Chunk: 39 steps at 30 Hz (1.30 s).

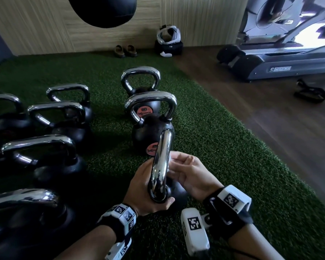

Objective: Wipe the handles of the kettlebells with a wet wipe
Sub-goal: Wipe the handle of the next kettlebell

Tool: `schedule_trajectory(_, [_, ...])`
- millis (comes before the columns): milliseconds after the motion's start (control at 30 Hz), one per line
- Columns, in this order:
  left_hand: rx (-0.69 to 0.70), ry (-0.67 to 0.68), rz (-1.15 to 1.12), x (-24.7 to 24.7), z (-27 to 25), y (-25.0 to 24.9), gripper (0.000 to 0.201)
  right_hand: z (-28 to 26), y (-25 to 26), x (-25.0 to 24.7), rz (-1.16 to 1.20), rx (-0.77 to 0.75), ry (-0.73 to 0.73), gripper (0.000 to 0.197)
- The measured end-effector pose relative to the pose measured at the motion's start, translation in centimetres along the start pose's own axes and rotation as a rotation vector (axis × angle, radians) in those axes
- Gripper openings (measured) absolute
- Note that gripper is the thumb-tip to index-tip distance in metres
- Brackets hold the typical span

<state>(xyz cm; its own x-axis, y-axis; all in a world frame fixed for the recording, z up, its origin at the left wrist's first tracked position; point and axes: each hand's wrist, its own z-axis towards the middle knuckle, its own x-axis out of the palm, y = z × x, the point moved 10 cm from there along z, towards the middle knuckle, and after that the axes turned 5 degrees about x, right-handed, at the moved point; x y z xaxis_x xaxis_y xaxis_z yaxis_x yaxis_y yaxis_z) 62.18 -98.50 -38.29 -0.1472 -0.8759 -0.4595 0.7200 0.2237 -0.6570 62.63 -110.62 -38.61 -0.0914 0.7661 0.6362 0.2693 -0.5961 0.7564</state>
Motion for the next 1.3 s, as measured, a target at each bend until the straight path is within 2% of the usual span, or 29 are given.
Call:
schedule_trajectory(133, [-0.007, -0.011, -0.012, 0.0, 0.0, 0.3, 0.103, 1.7, 0.6, -1.0, 0.132, -0.148, -0.134, 0.053])
schedule_trajectory(200, [-0.031, 0.008, -0.006, 0.2, -0.1, 0.7, 0.102, 1.3, 0.8, -0.8, 0.09, -0.2, -0.193, 0.056])
schedule_trajectory(300, [-0.076, 0.023, 0.008, 0.4, -0.5, 1.6, 0.101, 0.4, 2.7, -1.3, -0.222, -0.332, -0.401, 0.038])
schedule_trajectory(367, [-0.09, 0.029, -0.024, 0.6, -0.6, 2.0, 0.099, 0.4, 4.2, -1.8, -0.43, -0.389, -0.566, 0.032])
schedule_trajectory(433, [-0.103, 0.05, -0.064, 0.9, -0.6, 2.2, 0.095, 0.5, 5.1, -2.5, -0.577, -0.397, -0.731, 0.028])
schedule_trajectory(500, [-0.097, 0.08, -0.021, 1.0, -0.6, 2.2, 0.103, 0.4, 5.3, -3.0, -0.679, -0.366, -0.858, 0.02])
schedule_trajectory(600, [-0.075, 0.095, 0.029, 0.8, -0.7, 2.1, 0.113, 0.3, 5.4, -3.1, -0.752, -0.31, -0.941, 0.014])
schedule_trajectory(733, [-0.078, 0.117, 0.053, 1.1, -0.6, 2.3, 0.117, 0.3, 5.9, -2.8, -0.829, -0.315, -0.968, 0.014])
schedule_trajectory(900, [-0.123, 0.158, 0.063, 1.0, -0.7, 2.6, 0.12, 0.8, 5.4, -2.6, -1.025, -0.242, -0.943, 0.016])
schedule_trajectory(1000, [-0.22, 0.192, -0.016, 1.2, -0.7, 2.2, 0.122, 1.2, 5.6, -2.5, -1.087, -0.146, -0.836, 0.011])
schedule_trajectory(1100, [-0.355, 0.318, -0.155, 1.7, -1.1, 2.7, 0.141, 0.8, 5.7, -2.9, -0.996, -0.023, -0.664, 0.011])
schedule_trajectory(1133, [-0.409, 0.396, -0.244, 1.7, -1.5, 2.8, 0.149, 0.4, 6.4, -3.0, -0.974, -0.029, -0.645, 0.012])
schedule_trajectory(1200, [-0.467, 0.513, -0.371, 0.8, -1.9, 2.0, 0.156, -0.3, 9.2, -3.1, -1.029, -0.139, -0.669, 0.014])
schedule_trajectory(1233, [-0.474, 0.524, -0.381, 0.0, -1.6, 1.3, 0.155, -0.5, 10.7, -2.8, -1.072, -0.212, -0.677, 0.013])
schedule_trajectory(1300, [-0.447, 0.434, -0.314, -1.7, 0.0, -0.1, 0.149, 0.0, 12.9, -1.2, -1.168, -0.33, -0.615, 0.013])
